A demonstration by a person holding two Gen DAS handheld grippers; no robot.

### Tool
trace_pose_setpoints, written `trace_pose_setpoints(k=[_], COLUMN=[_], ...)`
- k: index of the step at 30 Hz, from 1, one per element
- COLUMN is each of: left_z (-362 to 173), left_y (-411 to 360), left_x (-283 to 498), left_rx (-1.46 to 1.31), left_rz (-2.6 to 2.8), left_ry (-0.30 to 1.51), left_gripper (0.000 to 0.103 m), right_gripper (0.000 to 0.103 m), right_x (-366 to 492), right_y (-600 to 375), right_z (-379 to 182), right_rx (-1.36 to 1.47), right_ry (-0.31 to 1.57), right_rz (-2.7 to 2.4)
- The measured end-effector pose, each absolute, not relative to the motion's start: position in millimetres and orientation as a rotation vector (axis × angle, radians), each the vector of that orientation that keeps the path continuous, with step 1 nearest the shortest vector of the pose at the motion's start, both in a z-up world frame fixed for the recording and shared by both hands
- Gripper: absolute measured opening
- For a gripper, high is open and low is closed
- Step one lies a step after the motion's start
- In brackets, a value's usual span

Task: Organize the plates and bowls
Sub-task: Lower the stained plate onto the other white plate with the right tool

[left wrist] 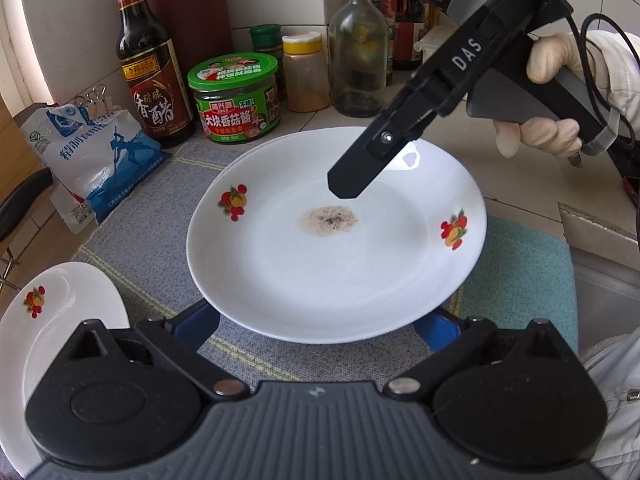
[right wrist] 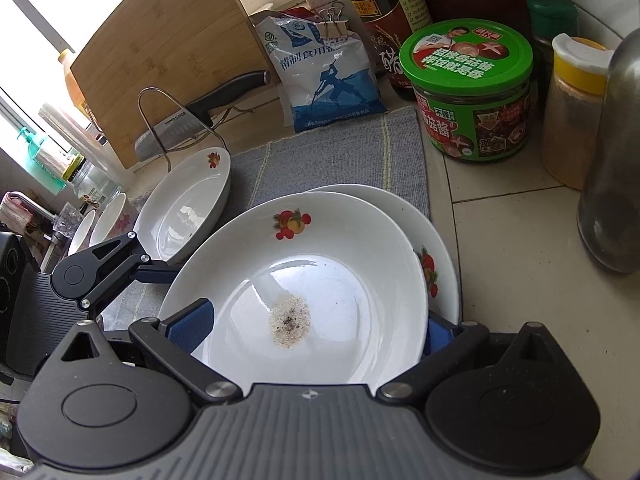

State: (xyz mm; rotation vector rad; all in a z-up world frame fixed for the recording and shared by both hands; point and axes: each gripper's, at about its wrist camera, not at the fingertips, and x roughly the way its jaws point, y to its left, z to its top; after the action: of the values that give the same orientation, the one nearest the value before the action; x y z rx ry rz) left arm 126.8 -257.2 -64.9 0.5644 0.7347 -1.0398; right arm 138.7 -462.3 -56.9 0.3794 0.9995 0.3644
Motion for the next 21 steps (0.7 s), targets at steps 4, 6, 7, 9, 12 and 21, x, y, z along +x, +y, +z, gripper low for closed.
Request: trace_pose_setpoints(k=[4,6,7,9,12,21], left_z=[-66,-67,-67,-67,-67,-66], left_y=[-257,-256,-256,-255,-254,-252], left_x=[128,128,128,128,129,125], left_rx=[0.556,0.555,0.555,0.554,0.548,0.522], left_rz=[-1.035,-1.031,-1.029,-1.026,-1.023,-1.005], left_ry=[0.747,0.749,0.748,0.745,0.747,0.732], left_gripper=[0.102,0.102,0.102,0.102,0.102,0.102], right_gripper=[0.103,0.103,0.103,0.103,0.103,0.103], right_x=[133,132,131,130,128,125], right_y=[-466,-465,-464,-463,-461,-454], right_z=[-53,-51,-50,-48,-46,-41], right_rx=[0.380,0.367,0.361,0.355,0.342,0.287], right_ry=[0.991,0.989,0.988,0.989,0.992,1.009], right_rz=[0.351,0.343,0.338,0.328,0.310,0.261])
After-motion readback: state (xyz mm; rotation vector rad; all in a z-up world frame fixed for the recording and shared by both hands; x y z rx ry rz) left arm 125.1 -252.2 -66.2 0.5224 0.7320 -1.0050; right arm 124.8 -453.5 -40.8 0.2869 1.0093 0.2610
